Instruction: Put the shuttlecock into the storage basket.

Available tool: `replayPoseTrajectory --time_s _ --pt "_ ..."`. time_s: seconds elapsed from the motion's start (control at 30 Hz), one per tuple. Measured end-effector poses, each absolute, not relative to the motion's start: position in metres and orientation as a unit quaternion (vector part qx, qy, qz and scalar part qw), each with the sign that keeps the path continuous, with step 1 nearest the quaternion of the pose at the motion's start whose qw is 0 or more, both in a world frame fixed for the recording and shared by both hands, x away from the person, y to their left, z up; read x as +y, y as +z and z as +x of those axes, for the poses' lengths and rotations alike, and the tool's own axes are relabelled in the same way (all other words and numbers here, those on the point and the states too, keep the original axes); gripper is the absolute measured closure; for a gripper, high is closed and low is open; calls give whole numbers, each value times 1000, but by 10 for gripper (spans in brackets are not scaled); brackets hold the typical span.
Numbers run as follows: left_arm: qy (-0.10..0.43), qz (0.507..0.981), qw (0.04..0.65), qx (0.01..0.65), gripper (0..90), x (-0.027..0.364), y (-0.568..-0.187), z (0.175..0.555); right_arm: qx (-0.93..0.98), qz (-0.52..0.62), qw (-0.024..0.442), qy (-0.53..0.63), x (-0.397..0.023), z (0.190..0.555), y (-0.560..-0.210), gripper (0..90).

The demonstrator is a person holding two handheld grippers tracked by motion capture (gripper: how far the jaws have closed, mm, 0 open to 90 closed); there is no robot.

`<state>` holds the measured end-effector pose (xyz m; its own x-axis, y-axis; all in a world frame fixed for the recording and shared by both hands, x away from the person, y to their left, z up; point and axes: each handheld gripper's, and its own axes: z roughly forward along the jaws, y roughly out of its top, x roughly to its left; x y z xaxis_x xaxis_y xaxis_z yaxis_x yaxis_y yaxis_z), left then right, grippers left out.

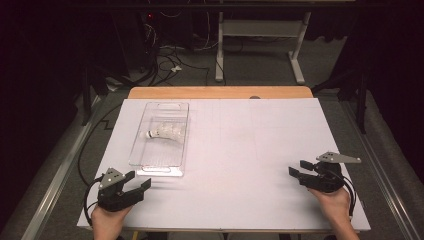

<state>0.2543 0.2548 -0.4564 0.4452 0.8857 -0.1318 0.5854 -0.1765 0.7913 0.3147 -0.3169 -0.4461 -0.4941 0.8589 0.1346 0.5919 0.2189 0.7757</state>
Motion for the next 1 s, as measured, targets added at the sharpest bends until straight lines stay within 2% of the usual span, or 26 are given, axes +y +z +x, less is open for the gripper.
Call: replayPoseTrajectory --time_s 1.0 --pt "182 742 413 496 331 256 -456 254 749 478 167 428 -328 298 -454 394"
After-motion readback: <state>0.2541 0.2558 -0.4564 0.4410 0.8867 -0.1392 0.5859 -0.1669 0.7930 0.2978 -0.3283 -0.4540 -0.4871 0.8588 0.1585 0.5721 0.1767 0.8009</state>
